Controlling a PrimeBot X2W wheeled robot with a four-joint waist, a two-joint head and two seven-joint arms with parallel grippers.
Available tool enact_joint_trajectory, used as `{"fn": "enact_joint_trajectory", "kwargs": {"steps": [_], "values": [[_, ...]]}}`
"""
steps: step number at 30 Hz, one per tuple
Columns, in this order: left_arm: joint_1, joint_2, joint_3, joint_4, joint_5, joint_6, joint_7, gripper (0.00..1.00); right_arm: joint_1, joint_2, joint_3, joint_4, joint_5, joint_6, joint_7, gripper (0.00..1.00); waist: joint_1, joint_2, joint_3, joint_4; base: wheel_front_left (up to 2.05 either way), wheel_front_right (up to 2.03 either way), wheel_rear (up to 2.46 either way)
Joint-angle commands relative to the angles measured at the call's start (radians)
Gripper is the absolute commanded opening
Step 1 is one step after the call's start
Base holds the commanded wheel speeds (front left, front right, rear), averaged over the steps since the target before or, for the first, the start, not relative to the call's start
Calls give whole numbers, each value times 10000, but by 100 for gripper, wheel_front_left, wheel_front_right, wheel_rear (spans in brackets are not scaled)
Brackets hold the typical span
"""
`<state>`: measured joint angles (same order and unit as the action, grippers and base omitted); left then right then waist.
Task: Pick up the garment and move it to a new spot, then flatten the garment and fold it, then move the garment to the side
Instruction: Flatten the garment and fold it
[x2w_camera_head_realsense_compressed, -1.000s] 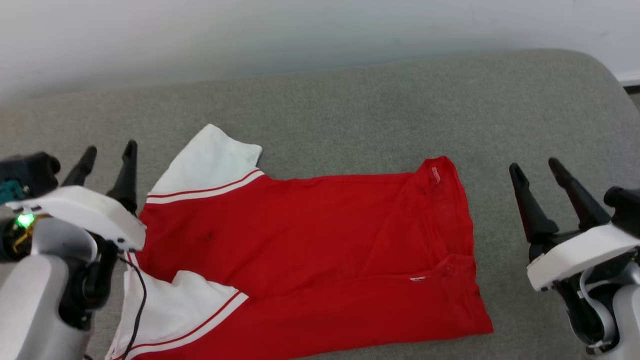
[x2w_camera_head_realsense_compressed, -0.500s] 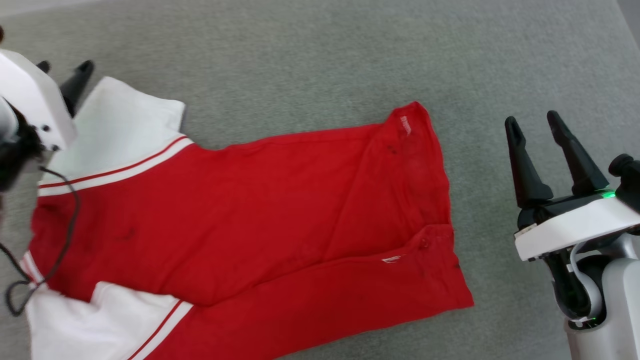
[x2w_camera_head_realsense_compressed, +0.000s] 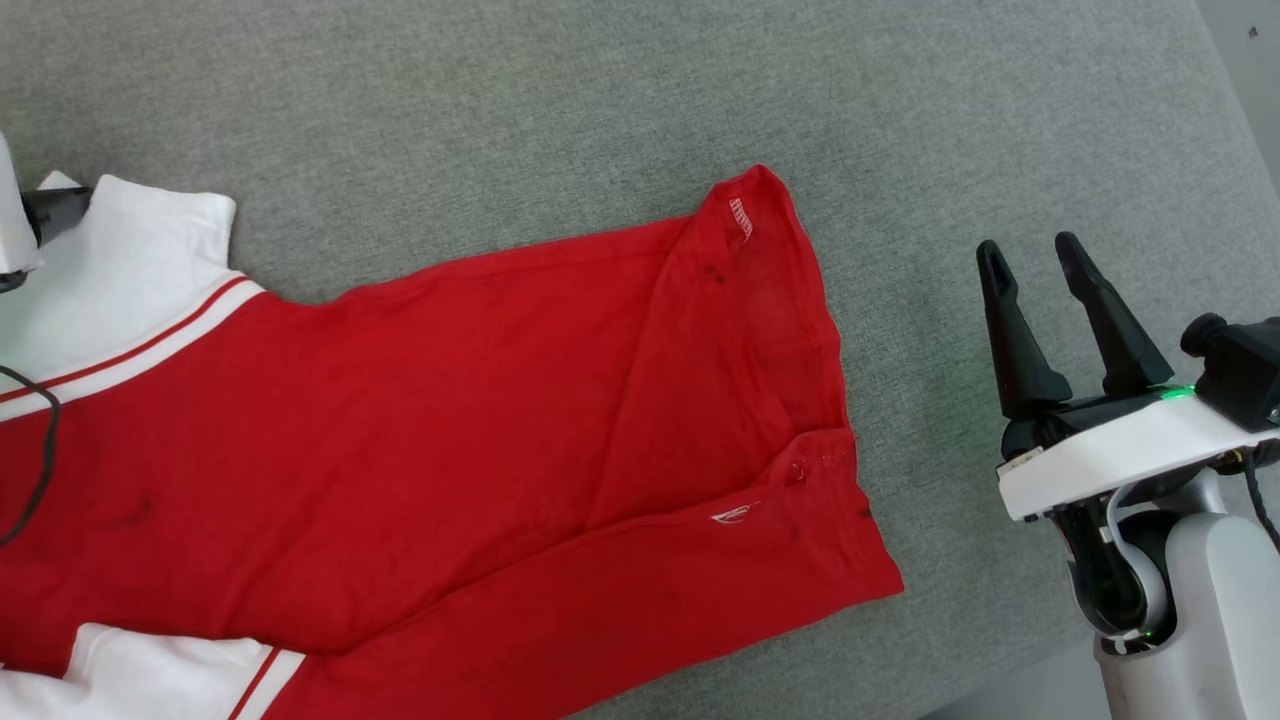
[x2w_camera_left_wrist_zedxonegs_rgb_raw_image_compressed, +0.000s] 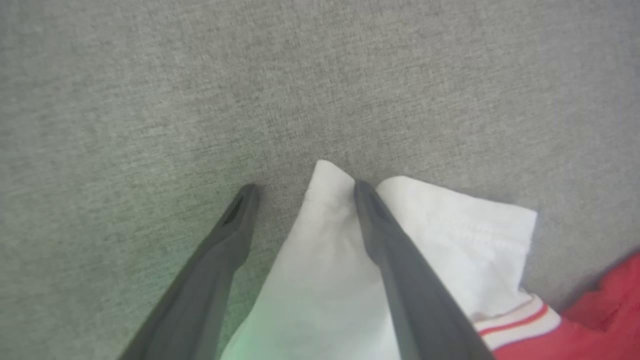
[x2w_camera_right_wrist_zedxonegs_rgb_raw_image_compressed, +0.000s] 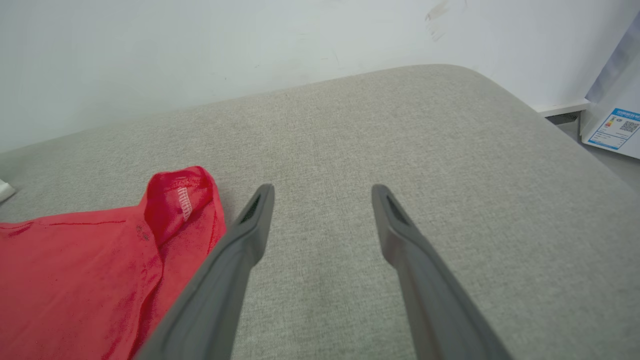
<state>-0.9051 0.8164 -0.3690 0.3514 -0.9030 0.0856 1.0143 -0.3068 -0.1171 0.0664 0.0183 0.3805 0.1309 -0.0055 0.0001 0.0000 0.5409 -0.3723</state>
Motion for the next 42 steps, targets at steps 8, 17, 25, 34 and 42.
{"fn": "enact_joint_trajectory", "kwargs": {"steps": [8,17,25,34,42], "values": [[939,-475,-311,101,-43,346,-78,0,-499,-189,246,364,762,-4,307,100,-1,0,-62,111,0,0,0],[73,-1048,-238,-60,275,-305,-1690,0,-1630,-1398,537,1429,1949,-4,2237,100,-1,0,-513,1165,0,0,0],[-668,-1958,-694,-390,697,-1033,-2801,0,-2836,-2363,969,1971,2921,-4,4670,100,-1,0,-484,2499,0,0,0],[-910,-2513,-1038,-500,899,-1354,-3394,0,-3881,-2945,1531,2456,3348,-4,7967,100,-1,0,-245,3307,0,0,0],[-887,-2741,-1190,-345,849,-1520,-3673,0,-3600,-2677,1699,4092,3238,-13,10062,0,-1,0,-200,3583,0,0,0]]}}
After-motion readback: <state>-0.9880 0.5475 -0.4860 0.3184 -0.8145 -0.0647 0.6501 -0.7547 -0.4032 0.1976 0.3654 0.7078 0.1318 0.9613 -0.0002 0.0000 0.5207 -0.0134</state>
